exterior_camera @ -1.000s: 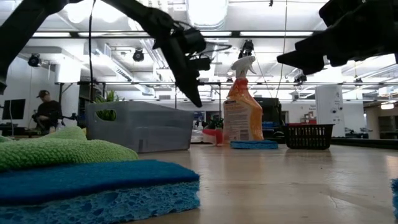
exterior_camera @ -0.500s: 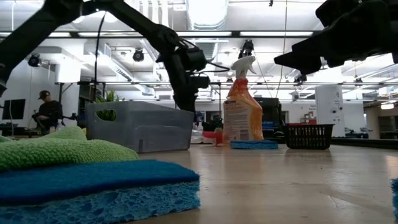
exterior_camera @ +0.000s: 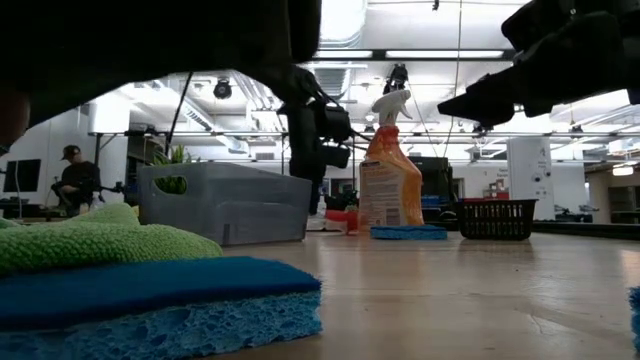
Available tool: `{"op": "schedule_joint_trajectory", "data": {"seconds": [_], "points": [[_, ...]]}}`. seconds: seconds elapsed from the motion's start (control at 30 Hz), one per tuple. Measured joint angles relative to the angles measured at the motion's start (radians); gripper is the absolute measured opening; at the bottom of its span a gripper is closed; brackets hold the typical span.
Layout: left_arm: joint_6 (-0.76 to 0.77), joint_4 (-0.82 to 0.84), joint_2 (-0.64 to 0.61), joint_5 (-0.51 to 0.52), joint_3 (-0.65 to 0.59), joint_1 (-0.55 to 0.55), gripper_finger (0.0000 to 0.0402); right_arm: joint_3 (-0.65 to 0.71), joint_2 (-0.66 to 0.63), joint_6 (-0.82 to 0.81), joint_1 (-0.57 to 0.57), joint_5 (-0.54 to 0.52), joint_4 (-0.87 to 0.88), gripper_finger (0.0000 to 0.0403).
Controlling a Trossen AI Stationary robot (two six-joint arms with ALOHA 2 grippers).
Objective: Pick & Place Kitchen Items
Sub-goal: Put the transparent spray bottle into the gray bin
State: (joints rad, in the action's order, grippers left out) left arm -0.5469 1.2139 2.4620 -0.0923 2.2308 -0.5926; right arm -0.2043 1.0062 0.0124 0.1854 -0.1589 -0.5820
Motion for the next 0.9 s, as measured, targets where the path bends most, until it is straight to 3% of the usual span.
{"op": "schedule_joint_trajectory", "data": {"seconds": [0.5,0.67,0.77,0.9], "points": [[-0.048,-0.027,0.032,-0.032,-0.046,0.013,0.0255,-0.001,0.005,0.01,-0.001,0.0,0.0,0.0325],[-0.073,-0.082,0.03,0.038,-0.092,0.027,0.0254,-0.004,0.005,0.01,-0.001,0.0,0.001,0.0325],[-0.075,-0.077,0.029,0.076,-0.09,0.042,0.0234,-0.005,0.006,0.01,-0.001,0.0,0.003,0.0325],[-0.075,-0.062,0.019,0.089,-0.084,0.059,0.0172,-0.005,0.005,0.01,-0.001,0.0,0.014,0.0325]]}}
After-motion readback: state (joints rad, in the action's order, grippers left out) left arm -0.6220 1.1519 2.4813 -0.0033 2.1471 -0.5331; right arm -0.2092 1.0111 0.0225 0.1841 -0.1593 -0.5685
